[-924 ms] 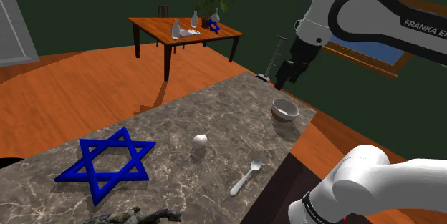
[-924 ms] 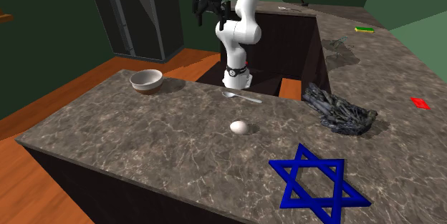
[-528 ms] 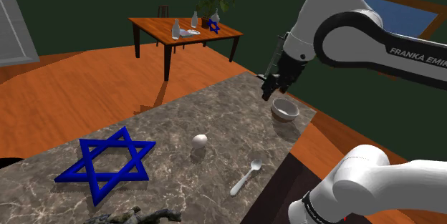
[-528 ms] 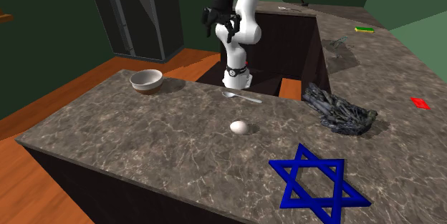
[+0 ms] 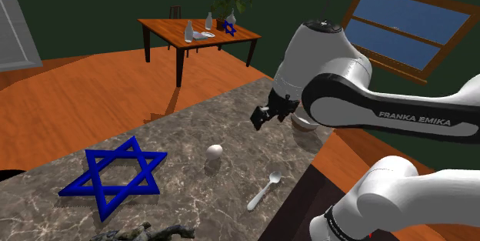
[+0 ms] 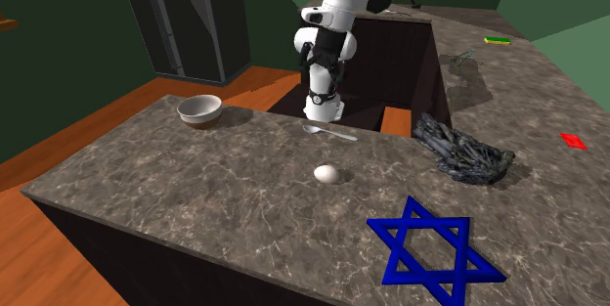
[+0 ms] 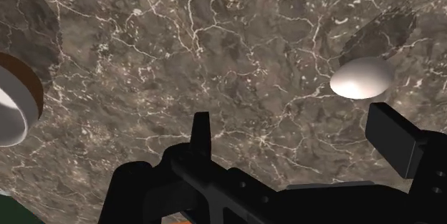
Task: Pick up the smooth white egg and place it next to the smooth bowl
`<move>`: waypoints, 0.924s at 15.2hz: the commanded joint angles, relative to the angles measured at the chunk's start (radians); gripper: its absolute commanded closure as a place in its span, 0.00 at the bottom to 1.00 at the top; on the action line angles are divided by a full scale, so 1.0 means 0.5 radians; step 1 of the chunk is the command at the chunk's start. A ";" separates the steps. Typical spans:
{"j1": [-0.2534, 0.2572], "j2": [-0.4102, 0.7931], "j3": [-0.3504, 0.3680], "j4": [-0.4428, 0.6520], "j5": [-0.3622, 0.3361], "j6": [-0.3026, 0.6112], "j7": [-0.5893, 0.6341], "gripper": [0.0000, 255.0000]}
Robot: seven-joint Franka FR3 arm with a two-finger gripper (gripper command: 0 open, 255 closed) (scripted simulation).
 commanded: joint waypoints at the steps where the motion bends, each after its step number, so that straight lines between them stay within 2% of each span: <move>1: -0.040 0.093 0.138 -0.027 -0.014 0.147 0.177 0.00; 5: -0.177 0.330 0.454 -0.018 -0.108 0.401 0.568 0.00; 9: -0.445 0.637 0.841 0.070 -0.349 0.602 1.042 0.00; 12: -0.768 0.939 1.216 0.196 -0.704 0.671 1.504 0.00; 13: -0.906 1.075 1.368 0.253 -0.884 0.660 1.697 0.00; 14: -1.060 1.259 1.538 0.322 -1.123 0.611 1.929 0.00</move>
